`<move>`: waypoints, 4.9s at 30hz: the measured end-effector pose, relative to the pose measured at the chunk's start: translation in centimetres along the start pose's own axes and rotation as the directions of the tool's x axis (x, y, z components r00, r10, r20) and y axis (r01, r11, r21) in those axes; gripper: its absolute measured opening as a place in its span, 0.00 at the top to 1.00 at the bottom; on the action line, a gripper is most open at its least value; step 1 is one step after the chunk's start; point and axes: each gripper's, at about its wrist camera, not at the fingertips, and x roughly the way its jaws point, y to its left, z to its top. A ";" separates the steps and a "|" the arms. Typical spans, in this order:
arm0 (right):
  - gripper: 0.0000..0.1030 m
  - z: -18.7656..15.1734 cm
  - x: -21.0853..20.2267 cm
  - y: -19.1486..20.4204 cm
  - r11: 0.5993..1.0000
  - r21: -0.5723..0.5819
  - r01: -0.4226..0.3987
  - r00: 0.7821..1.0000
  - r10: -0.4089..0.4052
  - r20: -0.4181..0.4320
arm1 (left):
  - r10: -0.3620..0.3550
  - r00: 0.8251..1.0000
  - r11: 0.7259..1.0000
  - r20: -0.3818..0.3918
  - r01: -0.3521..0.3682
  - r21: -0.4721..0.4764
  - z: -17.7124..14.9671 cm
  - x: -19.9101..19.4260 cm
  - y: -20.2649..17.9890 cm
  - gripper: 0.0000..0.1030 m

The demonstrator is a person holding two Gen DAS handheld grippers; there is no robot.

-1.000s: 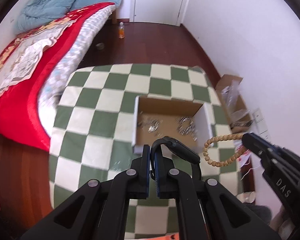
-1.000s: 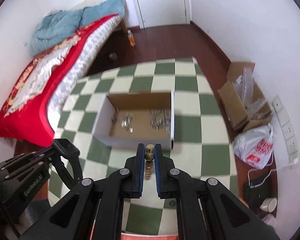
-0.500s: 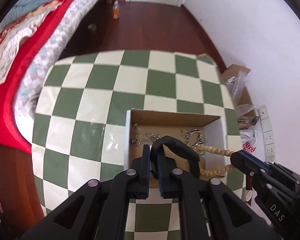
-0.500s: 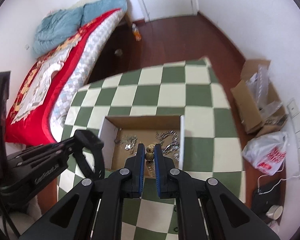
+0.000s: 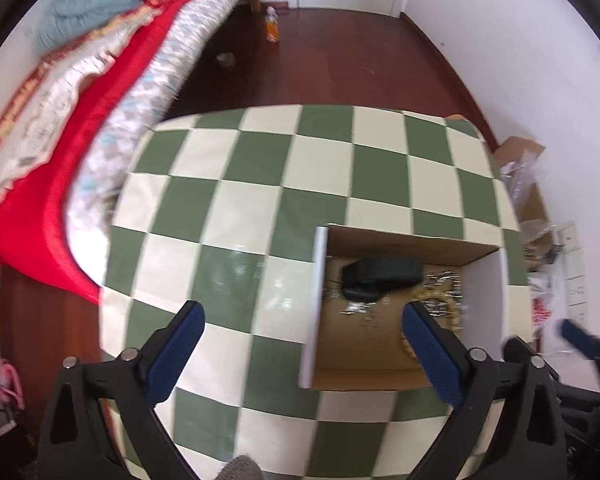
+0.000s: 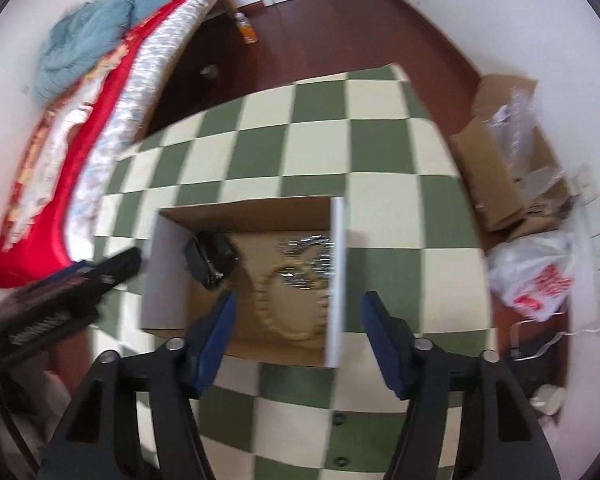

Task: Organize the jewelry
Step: 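Open both tools to drop the band and bracelet, then lift away, then lower the right tool to a small black ring and close on it, then close the left tool on the other black ring while the right tool holds its ring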

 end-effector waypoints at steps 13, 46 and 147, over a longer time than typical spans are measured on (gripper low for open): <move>0.00 -2.3 0.3 1.0 0.984 -0.056 0.168 0.986 -0.167 0.013 | 0.109 0.991 0.994 0.077 -0.108 -0.017 -3.7 -1.3 1.5 0.00; 0.00 -11.8 -16.8 4.3 0.996 -0.053 0.070 0.953 -0.051 0.298 | 0.150 0.935 0.988 0.321 -0.132 -0.079 -14.1 -16.7 2.5 0.00; 0.88 -16.3 0.7 -14.9 0.973 0.232 0.006 0.998 -0.022 0.065 | -0.088 0.988 0.953 -0.129 0.121 0.279 -16.1 5.0 -16.9 0.49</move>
